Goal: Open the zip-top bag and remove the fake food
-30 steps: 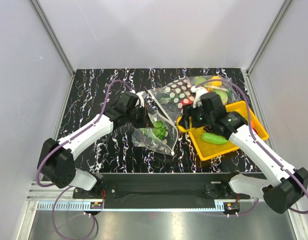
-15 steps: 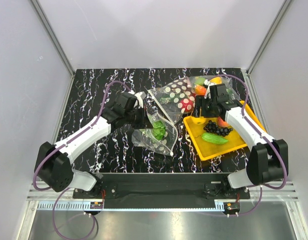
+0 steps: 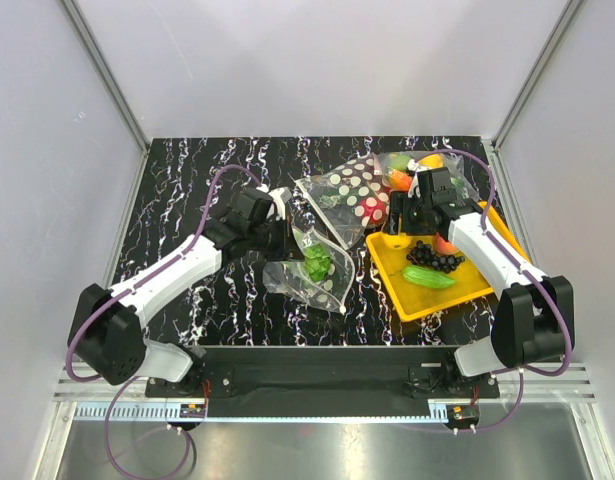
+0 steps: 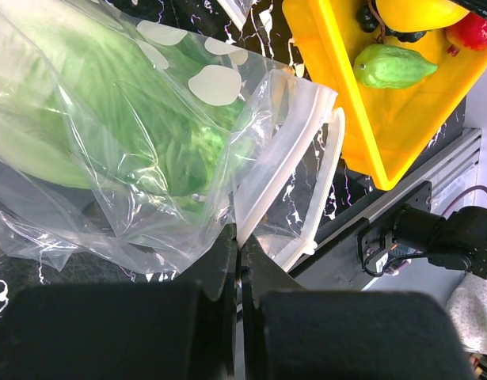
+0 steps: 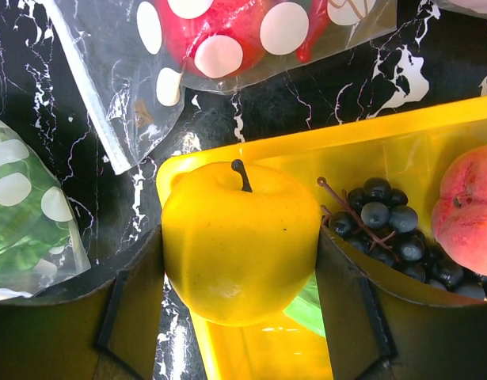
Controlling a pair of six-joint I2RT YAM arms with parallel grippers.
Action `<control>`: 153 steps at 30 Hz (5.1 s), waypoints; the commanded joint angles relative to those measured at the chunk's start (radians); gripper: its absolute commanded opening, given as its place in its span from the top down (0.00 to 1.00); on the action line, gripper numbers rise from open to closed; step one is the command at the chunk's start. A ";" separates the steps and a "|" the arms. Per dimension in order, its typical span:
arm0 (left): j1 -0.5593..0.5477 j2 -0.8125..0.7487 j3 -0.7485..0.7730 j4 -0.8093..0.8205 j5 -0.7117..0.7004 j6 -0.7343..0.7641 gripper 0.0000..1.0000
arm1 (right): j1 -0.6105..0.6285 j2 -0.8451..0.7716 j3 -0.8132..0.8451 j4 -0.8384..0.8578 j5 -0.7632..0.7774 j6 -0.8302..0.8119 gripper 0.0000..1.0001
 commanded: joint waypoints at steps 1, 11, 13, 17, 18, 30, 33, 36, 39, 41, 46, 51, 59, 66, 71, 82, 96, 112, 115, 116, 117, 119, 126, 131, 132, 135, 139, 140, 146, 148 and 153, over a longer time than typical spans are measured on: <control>0.005 0.010 0.043 0.020 0.024 0.026 1.00 | -0.002 -0.002 0.017 -0.026 0.040 0.012 0.68; 0.005 0.015 0.034 0.029 0.033 0.023 1.00 | -0.002 -0.018 -0.004 -0.060 0.020 0.030 0.48; 0.004 0.016 0.037 0.023 0.033 0.025 1.00 | -0.002 -0.022 -0.003 -0.063 0.012 0.031 0.38; 0.004 0.016 0.039 0.020 0.033 0.028 1.00 | -0.002 -0.024 0.013 -0.081 0.020 0.023 0.25; 0.004 0.015 0.037 0.020 0.033 0.025 1.00 | -0.002 -0.025 0.013 -0.086 0.021 0.020 0.23; 0.004 -0.010 0.019 0.011 0.031 0.026 1.00 | -0.002 -0.070 0.046 -0.132 0.024 -0.005 0.03; 0.005 -0.013 0.016 0.012 0.028 0.025 1.00 | 0.000 -0.107 0.078 -0.132 -0.046 -0.037 0.05; 0.005 -0.010 0.017 0.014 0.031 0.023 1.00 | 0.000 -0.139 0.111 -0.126 -0.150 -0.040 0.07; 0.004 -0.001 0.022 0.012 0.036 0.023 1.00 | 0.014 -0.162 0.134 -0.113 -0.276 -0.028 0.14; 0.004 0.002 0.025 0.012 0.036 0.023 1.00 | 0.060 -0.188 0.134 -0.101 -0.350 -0.034 0.17; 0.004 0.007 0.032 0.011 0.035 0.022 1.00 | 0.227 -0.206 0.103 -0.054 -0.413 -0.022 0.31; 0.005 0.007 0.037 0.003 0.033 0.023 1.00 | 0.296 -0.170 0.052 0.038 -0.424 0.057 0.40; 0.004 0.012 0.052 0.000 0.035 0.022 1.00 | 0.346 -0.050 0.091 0.052 -0.441 0.032 0.41; 0.005 0.019 0.072 -0.005 0.030 0.020 1.00 | 0.389 0.019 0.054 0.092 -0.384 0.081 0.35; 0.005 0.029 0.088 -0.011 0.036 0.025 1.00 | 0.412 0.068 0.042 0.144 -0.364 0.127 0.30; 0.005 0.042 0.111 -0.024 0.041 0.034 1.00 | 0.448 0.180 0.017 0.235 -0.287 0.181 0.23; 0.004 0.041 0.105 -0.020 0.048 0.029 1.00 | 0.471 0.249 -0.029 0.446 -0.290 0.241 0.19; 0.004 0.027 0.086 0.002 0.070 0.014 1.00 | 0.495 0.321 0.003 0.620 -0.321 0.254 0.72; 0.005 0.019 0.071 0.000 0.056 0.014 1.00 | 0.495 0.297 0.002 0.603 -0.316 0.254 0.90; 0.007 0.021 0.068 -0.008 0.048 0.014 1.00 | 0.495 0.286 0.000 0.595 -0.310 0.250 0.93; 0.007 0.019 0.068 -0.015 0.039 0.015 1.00 | 0.495 0.275 -0.001 0.586 -0.293 0.248 0.94; 0.010 0.019 0.068 -0.046 0.006 0.026 1.00 | 0.495 0.234 -0.001 0.543 -0.267 0.230 0.99; 0.048 -0.016 0.049 -0.083 -0.057 0.037 1.00 | 0.494 0.125 0.000 0.382 -0.172 0.187 1.00; 0.064 -0.039 0.037 -0.087 -0.085 0.046 1.00 | 0.494 0.087 0.025 0.273 -0.149 0.175 1.00; 0.064 -0.043 0.030 -0.077 -0.082 0.048 0.96 | 0.497 0.085 0.028 0.261 -0.145 0.178 1.00; 0.065 -0.077 -0.009 -0.022 -0.062 0.042 0.52 | 0.494 0.088 0.036 0.246 -0.146 0.182 1.00; 0.065 -0.108 -0.056 0.023 -0.042 0.015 0.36 | 0.489 0.102 0.048 0.241 -0.166 0.198 1.00; 0.064 -0.111 -0.066 0.026 -0.042 0.008 0.35 | 0.489 0.102 0.054 0.241 -0.170 0.201 1.00; 0.064 -0.177 -0.173 0.107 -0.057 -0.061 0.35 | 0.475 0.110 0.052 0.242 -0.190 0.230 1.00; 0.065 -0.220 -0.204 0.156 -0.071 -0.086 0.36 | 0.468 0.114 0.052 0.233 -0.197 0.236 1.00; 0.065 -0.197 -0.277 0.239 -0.048 -0.123 0.39 | 0.465 0.105 0.052 0.235 -0.206 0.241 1.00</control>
